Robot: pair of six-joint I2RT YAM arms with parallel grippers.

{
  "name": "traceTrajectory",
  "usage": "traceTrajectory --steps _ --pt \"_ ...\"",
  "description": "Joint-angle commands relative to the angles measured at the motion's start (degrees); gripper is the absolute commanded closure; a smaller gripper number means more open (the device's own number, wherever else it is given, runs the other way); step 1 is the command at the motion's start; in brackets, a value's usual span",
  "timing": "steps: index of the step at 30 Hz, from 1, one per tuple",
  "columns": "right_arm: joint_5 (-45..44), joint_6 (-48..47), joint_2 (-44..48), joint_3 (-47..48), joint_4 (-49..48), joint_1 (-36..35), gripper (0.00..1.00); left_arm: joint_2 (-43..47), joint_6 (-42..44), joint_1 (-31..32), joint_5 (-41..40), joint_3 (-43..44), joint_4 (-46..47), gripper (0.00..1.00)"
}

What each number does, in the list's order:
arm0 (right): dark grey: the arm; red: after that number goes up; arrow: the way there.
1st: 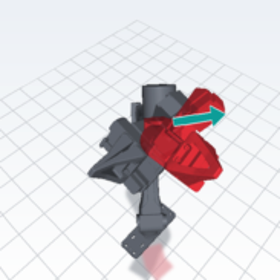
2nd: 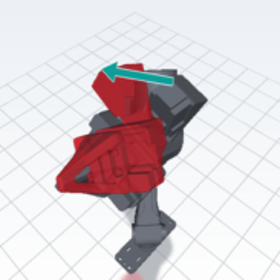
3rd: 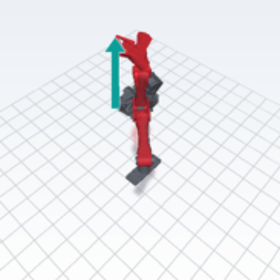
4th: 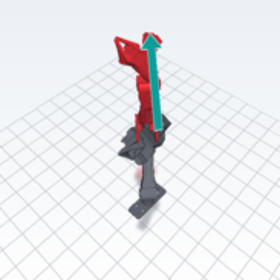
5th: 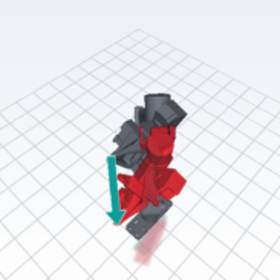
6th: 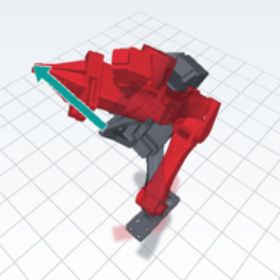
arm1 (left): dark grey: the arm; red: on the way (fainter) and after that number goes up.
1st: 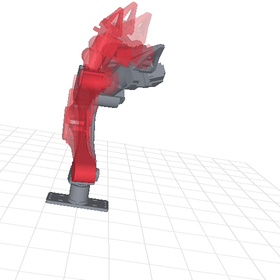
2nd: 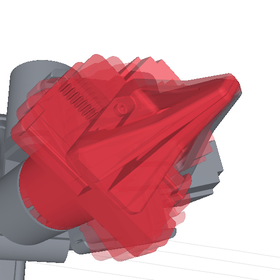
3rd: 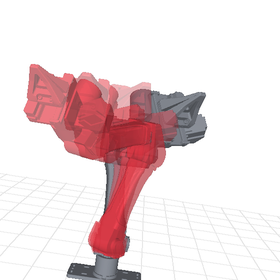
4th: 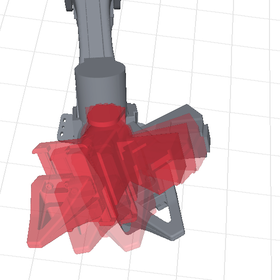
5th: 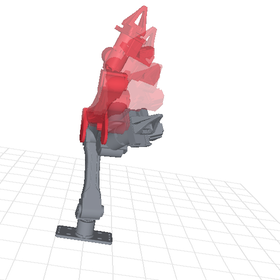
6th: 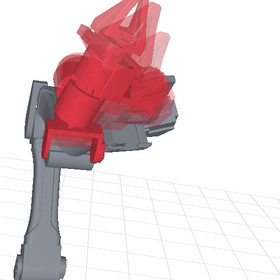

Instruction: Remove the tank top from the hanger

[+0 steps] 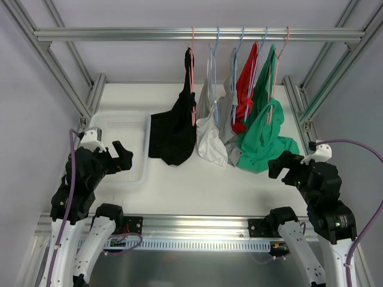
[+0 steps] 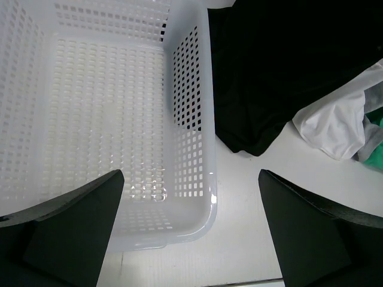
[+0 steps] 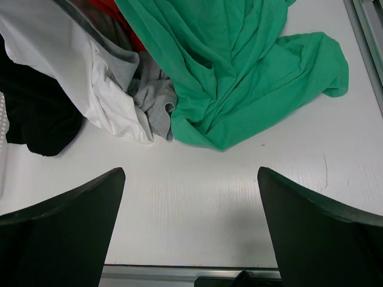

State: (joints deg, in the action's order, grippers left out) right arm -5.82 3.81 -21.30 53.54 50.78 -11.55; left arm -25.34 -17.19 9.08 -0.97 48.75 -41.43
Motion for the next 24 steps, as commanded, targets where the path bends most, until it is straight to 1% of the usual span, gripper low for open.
traceTrajectory --steps 1,4,5,7,8,10,13,16,17,18,19,20,21,22,23,24 --pt "-1.21 0.4 0.29 -0.1 -2.27 -0.23 0.01 0.56 -0.3 0.5 -0.96 -0.5 1.18 0.01" --pt "0.98 1.19 0.82 -1.07 -4.29 -0.23 0.0 0.91 -0.3 0.5 -0.96 -0.59 1.26 0.01" --pt "3.51 1.98 1.0 -1.24 -4.99 -0.31 0.01 0.91 -0.3 0.5 -0.87 -0.59 1.26 0.01" --pt "6.25 2.69 1.87 -2.55 -8.58 -0.23 0.01 1.0 -0.21 0.41 -0.7 -0.59 1.35 0.01" --pt "9.66 2.52 3.18 -3.35 -11.9 -0.23 0.01 0.82 -0.21 0.5 -0.52 -0.59 1.35 0.01" --pt "10.22 2.69 4.07 -4.67 -14.21 -0.31 0.0 1.0 -0.3 0.5 -0.35 -0.68 1.44 0.01" --pt "10.65 4.27 3.11 -3.45 -15.98 -0.23 0.01 1.26 -0.21 0.5 -0.35 -0.68 1.53 0.01" --pt "17.41 5.85 -1.97 0.94 -18.79 -0.23 0.01 1.61 -0.3 0.5 -0.08 -0.76 1.53 0.01" --pt "21.08 6.11 -3.91 4.43 -19.49 -0.31 0.01 1.61 -0.21 0.5 0.0 -0.85 1.61 0.01" --pt "22.34 6.38 -7.93 6.12 -19.93 -0.23 0.01 1.53 -0.3 0.5 0.18 -0.85 1.62 0.01" --pt "23.04 6.73 -9.97 7.88 -19.93 -0.31 0.01 1.35 -0.3 0.5 0.27 -1.03 1.7 0.01" --pt "23.66 6.21 -12.25 12.07 -18.89 -0.49 0.0 1.17 -0.21 0.5 0.53 -1.03 1.88 0.01" --pt "23.14 5.68 -14.71 14.46 -17.66 -0.84 0.0 0.83 -0.21 0.5 0.71 -1.03 1.97 0.01" --pt "22.01 5.07 -19.09 16.75 -16.52 -2.23 0.03 0.65 -0.21 0.5 0.88 -1.03 2.14 0.01" --pt "18.78 3.67 -21.3 21.39 -14.16 -3.55 0.05 0.56 -0.12 0.5 0.88 -1.03 2.14 0.01" --pt "16.74 2.7 -23.42 23.78 -13.09 -5.13 0.08 0.64 -0.12 0.5 0.88 -1.11 2.14 0.01"
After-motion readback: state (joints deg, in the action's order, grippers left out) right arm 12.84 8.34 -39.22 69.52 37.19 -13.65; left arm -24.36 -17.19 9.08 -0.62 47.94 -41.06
